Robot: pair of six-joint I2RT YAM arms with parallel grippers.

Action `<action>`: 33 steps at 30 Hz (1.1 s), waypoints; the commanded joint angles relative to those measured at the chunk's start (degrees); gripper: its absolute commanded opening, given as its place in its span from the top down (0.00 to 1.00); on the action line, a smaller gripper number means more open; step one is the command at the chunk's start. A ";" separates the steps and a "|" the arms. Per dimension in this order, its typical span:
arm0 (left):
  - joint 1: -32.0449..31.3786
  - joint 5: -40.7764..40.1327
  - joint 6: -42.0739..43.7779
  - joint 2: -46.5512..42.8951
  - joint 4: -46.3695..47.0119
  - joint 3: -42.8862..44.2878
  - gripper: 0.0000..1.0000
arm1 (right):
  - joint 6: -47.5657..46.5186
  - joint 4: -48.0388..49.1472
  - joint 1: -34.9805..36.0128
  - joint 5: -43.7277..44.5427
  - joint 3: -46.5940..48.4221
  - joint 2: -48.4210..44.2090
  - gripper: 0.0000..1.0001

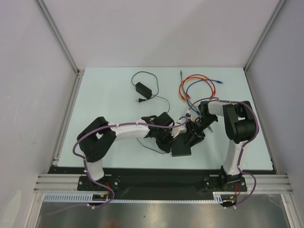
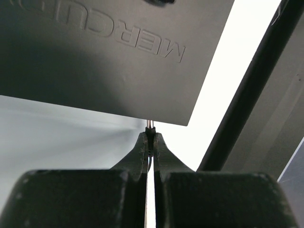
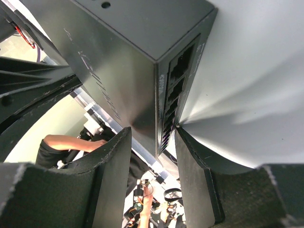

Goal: Insert the plug into the switch port

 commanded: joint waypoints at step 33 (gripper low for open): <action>-0.28 1.75 5.18 1.88 10.73 8.19 1.00 | -2.28 1.57 3.13 -4.92 0.17 2.38 0.55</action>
